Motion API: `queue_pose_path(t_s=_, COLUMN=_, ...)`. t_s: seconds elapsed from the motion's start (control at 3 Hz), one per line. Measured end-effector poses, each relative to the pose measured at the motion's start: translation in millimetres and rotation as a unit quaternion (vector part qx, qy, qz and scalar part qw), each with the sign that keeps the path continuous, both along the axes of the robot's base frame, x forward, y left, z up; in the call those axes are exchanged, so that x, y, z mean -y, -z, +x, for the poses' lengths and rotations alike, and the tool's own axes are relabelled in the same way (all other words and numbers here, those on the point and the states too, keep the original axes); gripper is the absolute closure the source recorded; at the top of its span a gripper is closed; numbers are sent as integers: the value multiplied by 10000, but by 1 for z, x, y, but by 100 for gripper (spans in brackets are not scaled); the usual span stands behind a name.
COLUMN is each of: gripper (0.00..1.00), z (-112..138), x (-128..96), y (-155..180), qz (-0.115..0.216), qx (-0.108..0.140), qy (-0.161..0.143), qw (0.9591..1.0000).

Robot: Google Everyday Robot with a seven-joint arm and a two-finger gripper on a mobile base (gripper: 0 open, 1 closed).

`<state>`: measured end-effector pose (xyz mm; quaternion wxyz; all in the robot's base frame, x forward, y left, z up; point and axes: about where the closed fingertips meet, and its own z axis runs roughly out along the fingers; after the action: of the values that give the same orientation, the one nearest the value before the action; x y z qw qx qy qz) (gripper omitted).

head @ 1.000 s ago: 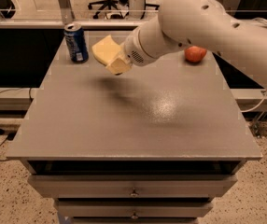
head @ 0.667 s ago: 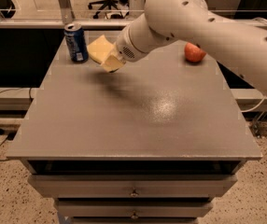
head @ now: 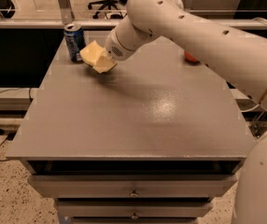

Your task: Move sponge near pepsi can

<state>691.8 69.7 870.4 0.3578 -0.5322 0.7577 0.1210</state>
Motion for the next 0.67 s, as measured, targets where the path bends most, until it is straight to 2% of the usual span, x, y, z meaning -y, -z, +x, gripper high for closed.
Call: queue_pose_path(t_s=0.67, gripper=28, z=11, x=-9, y=18, qz=-158, qx=-175, qy=-55, qw=9997)
